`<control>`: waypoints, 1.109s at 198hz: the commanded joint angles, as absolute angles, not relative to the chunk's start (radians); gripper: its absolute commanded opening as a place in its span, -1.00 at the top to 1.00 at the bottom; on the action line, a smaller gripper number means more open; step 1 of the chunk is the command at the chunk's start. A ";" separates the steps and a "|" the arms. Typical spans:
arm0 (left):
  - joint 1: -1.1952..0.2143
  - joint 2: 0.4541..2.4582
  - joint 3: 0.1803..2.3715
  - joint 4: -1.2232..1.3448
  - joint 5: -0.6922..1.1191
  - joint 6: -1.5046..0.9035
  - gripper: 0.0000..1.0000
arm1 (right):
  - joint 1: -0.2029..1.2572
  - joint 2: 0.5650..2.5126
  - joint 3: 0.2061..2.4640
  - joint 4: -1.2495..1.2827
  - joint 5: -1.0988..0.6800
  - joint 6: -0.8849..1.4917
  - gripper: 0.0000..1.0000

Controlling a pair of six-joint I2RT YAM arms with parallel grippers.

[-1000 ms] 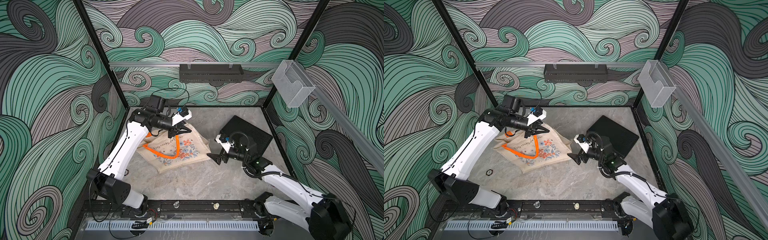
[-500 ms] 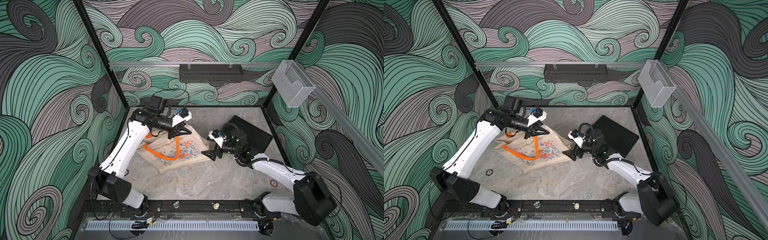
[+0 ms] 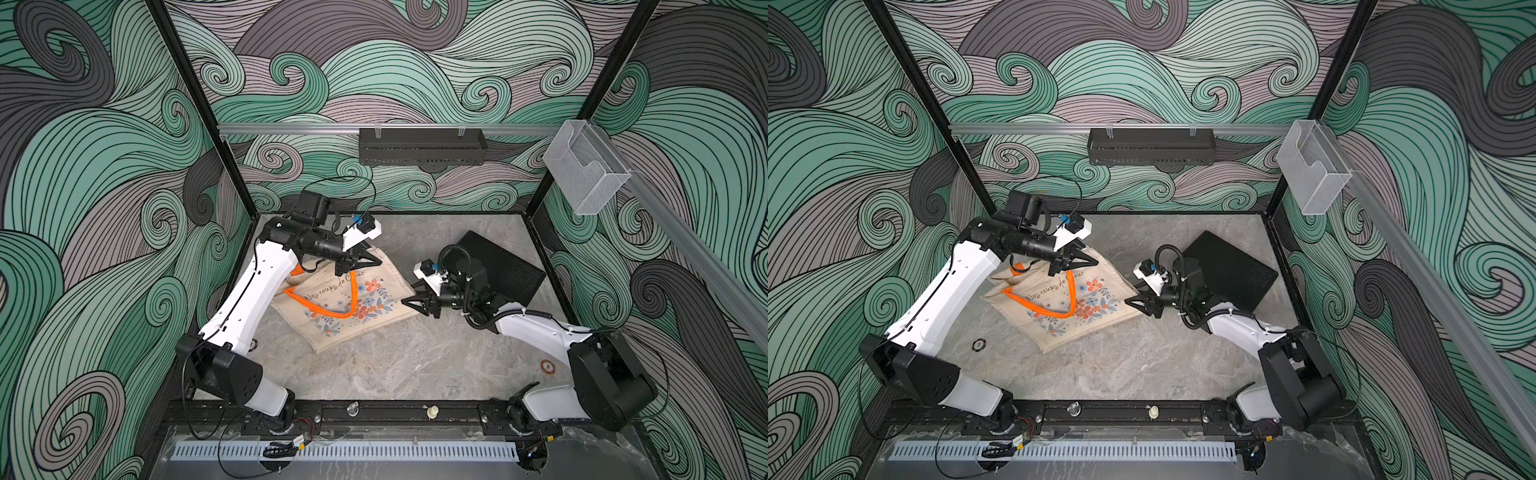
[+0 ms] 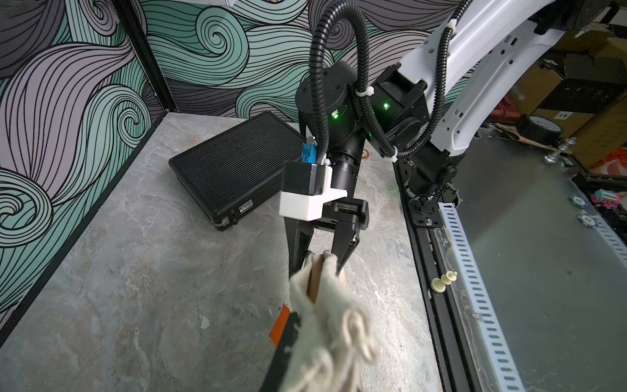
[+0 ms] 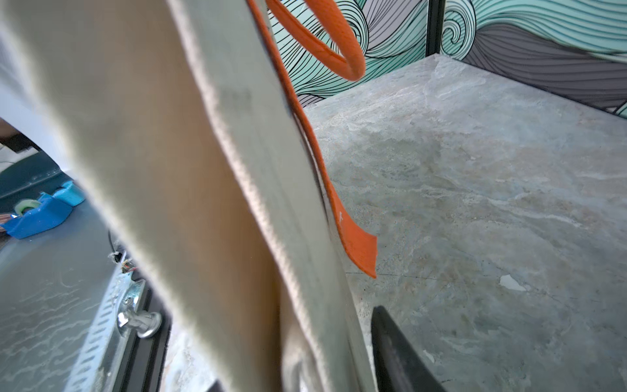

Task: Put away the canvas bag
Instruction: Press the canvas bag at the center of the board.

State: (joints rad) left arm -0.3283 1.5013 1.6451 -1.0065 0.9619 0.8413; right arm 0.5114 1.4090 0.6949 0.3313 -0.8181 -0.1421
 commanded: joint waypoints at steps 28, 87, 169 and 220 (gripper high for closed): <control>-0.319 1.483 1.644 -0.937 1.016 0.818 1.00 | 0.552 1.484 0.742 0.324 -0.841 -0.160 -0.29; -0.317 1.484 1.638 -0.930 0.995 0.821 1.00 | 0.553 1.518 0.762 0.322 -0.834 -0.156 0.41; -0.322 1.456 1.511 -0.606 0.840 0.608 -0.15 | 0.569 1.450 0.693 0.310 -0.816 -0.050 1.00; -0.335 1.449 1.458 -0.432 0.644 0.433 -0.89 | 0.578 1.440 0.694 0.257 -0.770 -0.081 1.00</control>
State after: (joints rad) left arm -0.3294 1.4796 1.4734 -0.5873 0.7914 0.5812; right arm 0.5777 1.4437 0.6746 0.2882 -0.7563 -0.0784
